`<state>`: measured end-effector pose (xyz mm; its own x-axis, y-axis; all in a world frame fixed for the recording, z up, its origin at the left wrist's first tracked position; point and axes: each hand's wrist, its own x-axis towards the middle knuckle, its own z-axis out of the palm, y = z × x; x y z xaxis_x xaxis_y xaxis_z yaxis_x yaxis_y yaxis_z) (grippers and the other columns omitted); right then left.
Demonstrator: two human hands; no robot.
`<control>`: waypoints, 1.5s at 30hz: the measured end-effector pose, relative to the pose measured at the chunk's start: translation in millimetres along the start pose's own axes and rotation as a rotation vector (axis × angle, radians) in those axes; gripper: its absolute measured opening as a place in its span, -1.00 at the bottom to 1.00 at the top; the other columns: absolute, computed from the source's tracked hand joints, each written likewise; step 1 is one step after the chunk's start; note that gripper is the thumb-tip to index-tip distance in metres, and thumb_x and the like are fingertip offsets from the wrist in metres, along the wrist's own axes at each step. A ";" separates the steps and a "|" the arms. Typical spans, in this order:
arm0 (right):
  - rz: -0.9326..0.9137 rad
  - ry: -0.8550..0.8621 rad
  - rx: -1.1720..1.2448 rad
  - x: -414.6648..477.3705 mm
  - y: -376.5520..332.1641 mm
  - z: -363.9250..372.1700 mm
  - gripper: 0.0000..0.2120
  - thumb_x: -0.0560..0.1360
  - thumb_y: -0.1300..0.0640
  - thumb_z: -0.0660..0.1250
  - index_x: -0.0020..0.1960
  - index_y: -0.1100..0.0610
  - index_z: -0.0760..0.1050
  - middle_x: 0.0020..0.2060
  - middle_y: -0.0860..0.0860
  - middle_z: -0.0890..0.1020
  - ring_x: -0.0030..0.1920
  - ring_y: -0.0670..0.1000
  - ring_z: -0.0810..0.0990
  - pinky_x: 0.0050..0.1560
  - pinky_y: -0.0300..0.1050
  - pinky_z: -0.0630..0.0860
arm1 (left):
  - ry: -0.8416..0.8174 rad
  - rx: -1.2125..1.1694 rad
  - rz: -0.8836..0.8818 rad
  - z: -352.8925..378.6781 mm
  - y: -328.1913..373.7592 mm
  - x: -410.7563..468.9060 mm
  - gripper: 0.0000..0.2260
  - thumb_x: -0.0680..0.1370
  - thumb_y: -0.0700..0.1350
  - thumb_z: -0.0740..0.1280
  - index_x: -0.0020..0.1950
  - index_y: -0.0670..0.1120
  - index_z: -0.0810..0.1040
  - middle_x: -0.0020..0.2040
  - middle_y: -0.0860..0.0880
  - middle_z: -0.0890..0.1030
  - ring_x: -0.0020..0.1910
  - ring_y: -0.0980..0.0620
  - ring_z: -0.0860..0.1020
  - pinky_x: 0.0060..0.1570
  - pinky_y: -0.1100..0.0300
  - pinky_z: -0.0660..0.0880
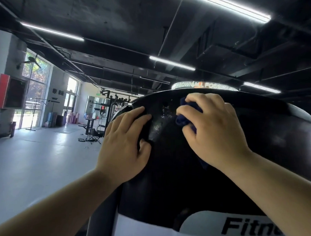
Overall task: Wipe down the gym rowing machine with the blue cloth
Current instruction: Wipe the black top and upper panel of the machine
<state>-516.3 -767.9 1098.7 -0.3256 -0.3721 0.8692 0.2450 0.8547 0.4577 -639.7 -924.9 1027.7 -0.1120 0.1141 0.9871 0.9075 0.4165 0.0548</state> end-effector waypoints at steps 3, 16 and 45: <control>0.071 0.021 0.049 18.4 -8.0 2.9 -0.62 0.42 0.07 0.10 0.08 0.01 0.62 0.09 0.03 0.58 0.11 0.17 0.51 -0.01 0.11 0.44 | 0.006 0.002 -0.014 0.6 3.7 3.1 -0.50 0.41 -0.05 0.16 0.32 -0.13 0.52 0.37 -0.06 0.47 0.32 -0.01 0.35 0.34 0.15 0.20; 0.002 -0.074 -0.057 34.5 -18.2 7.8 -0.83 0.39 0.14 0.33 -0.07 0.06 0.67 0.06 0.08 0.57 0.06 0.18 0.50 -0.03 0.08 0.42 | 0.009 0.033 -0.042 6.0 11.4 3.9 -0.49 0.40 -0.06 0.16 0.33 -0.13 0.50 0.37 -0.09 0.45 0.32 -0.05 0.33 0.29 -0.07 0.37; -0.174 -0.080 0.145 -52.9 7.4 8.7 -0.59 0.54 0.11 0.16 0.34 -0.03 0.53 0.43 -0.04 0.45 0.45 0.04 0.37 0.45 0.05 0.21 | -0.012 0.045 0.011 5.2 18.5 5.7 -0.51 0.44 -0.03 0.17 0.34 -0.13 0.49 0.40 -0.08 0.43 0.35 -0.03 0.32 0.34 0.10 0.21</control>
<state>-505.2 -738.7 1054.5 -0.4239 -0.4934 0.7595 0.0468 0.8255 0.5624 -625.7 -911.9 1033.6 -0.1076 0.1295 0.9857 0.8894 0.4555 0.0372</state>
